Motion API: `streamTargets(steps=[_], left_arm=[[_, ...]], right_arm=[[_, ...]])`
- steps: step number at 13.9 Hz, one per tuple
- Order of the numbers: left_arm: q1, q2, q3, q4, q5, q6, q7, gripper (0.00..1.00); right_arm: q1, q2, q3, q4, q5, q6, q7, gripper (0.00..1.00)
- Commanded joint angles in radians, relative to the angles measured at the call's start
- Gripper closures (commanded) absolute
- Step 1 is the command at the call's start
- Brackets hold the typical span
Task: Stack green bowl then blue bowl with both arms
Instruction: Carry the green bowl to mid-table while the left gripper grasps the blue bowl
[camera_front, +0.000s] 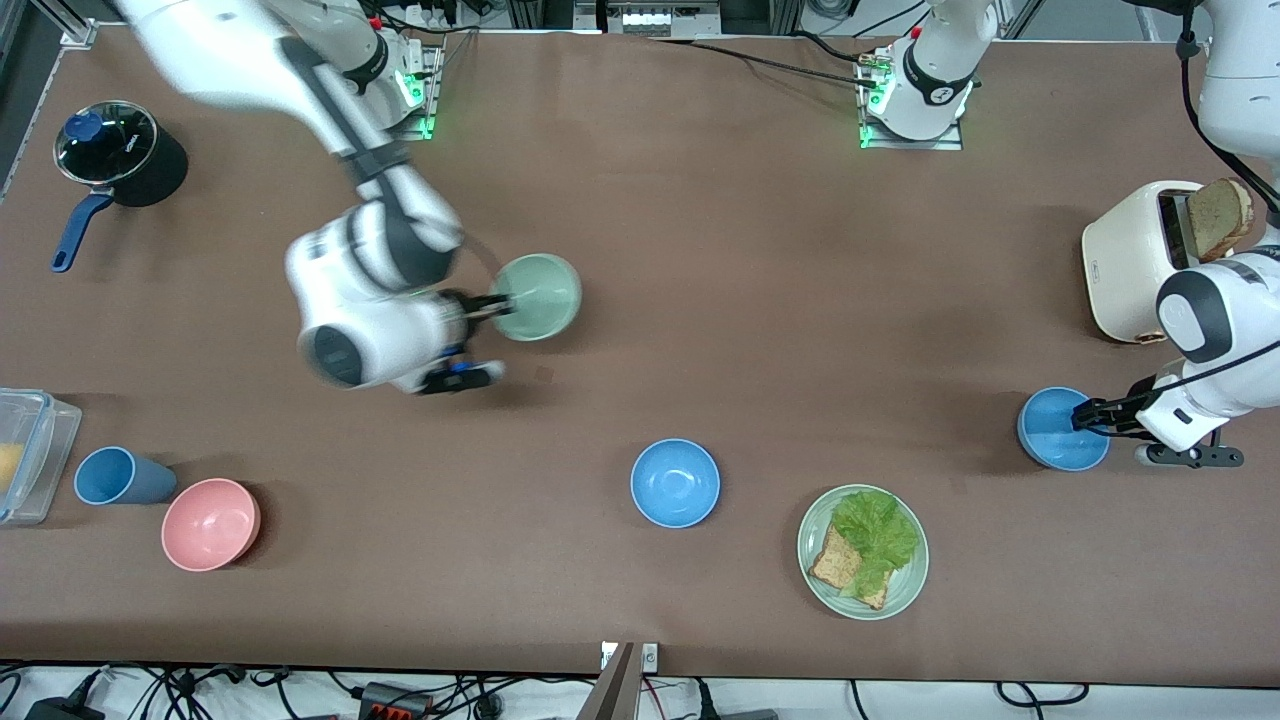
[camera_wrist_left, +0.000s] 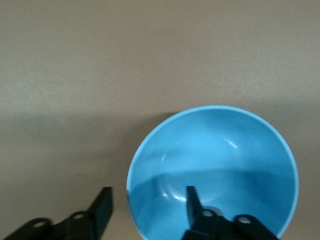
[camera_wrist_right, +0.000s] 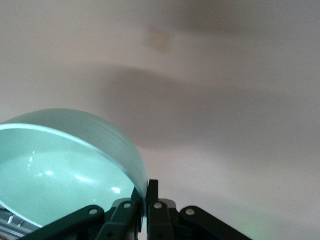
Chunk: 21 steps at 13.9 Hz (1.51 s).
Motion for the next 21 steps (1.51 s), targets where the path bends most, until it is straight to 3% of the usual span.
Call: streamTargets(steps=[1,4,6,9,12,13,14,16,18,21], left_arm=[[0.008,0.01,-0.002,0.002,-0.024,0.022,0.082,0.59],[0.011,0.01,-0.003,0.002,-0.028,0.022,0.151,0.83],[0.014,0.006,-0.006,-0.001,-0.028,0.017,0.152,0.97],[0.037,-0.017,-0.052,-0.008,-0.029,-0.033,0.152,1.0],[0.04,-0.091,-0.083,-0.014,-0.031,-0.172,0.14,1.0],[0.04,-0.118,-0.092,-0.032,-0.034,-0.188,0.137,1.0],[0.04,-0.16,-0.108,-0.078,-0.038,-0.19,0.12,1.0],[0.04,-0.246,-0.154,-0.158,-0.038,-0.193,0.021,1.0],[0.038,-0.332,-0.218,-0.22,-0.038,-0.249,-0.111,1.0],[0.04,-0.436,-0.317,-0.306,-0.04,-0.293,-0.281,1.0]], right_arm=[[0.125,0.076,-0.008,0.04,0.015,0.11,0.105,1.0],[0.233,0.124,-0.011,0.035,0.0,0.223,0.186,1.0],[0.242,0.14,-0.012,0.02,-0.014,0.232,0.2,1.0],[0.242,0.138,-0.037,-0.008,-0.035,0.224,0.199,1.0],[0.23,0.14,-0.041,-0.023,-0.06,0.223,0.199,1.0],[0.237,0.138,-0.041,-0.02,-0.055,0.224,0.206,0.72],[0.231,0.138,-0.041,-0.014,-0.055,0.226,0.246,0.01],[0.227,0.126,-0.041,0.032,-0.057,0.218,0.277,0.0],[0.202,0.062,-0.052,0.104,-0.059,0.119,0.277,0.0],[0.176,0.0,-0.127,0.259,-0.075,-0.083,0.271,0.0]])
